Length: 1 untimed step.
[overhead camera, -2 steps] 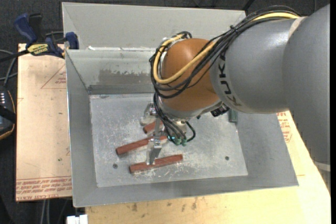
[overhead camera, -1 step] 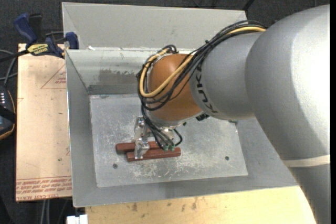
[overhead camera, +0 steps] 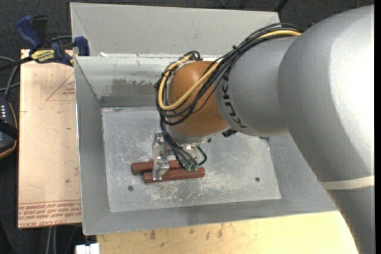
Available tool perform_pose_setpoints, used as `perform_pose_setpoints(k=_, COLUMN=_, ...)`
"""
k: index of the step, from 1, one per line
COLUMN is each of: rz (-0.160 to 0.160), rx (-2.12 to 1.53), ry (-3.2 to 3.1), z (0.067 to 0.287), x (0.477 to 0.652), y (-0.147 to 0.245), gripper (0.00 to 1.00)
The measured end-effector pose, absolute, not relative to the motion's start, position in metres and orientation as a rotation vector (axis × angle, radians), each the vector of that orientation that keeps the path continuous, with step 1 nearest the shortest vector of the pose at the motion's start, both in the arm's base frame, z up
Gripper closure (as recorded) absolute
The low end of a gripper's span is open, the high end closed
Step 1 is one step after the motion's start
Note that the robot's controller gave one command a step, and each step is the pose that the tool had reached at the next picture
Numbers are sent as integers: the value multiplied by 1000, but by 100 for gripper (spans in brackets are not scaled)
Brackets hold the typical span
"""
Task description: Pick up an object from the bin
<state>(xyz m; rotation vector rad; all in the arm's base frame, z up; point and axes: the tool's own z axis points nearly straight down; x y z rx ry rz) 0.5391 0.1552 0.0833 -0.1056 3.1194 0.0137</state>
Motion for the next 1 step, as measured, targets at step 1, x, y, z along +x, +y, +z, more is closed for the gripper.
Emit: perform_pose_setpoints(k=1, rz=2, rx=-45, ry=3139, z=202, x=532, y=110, gripper=100)
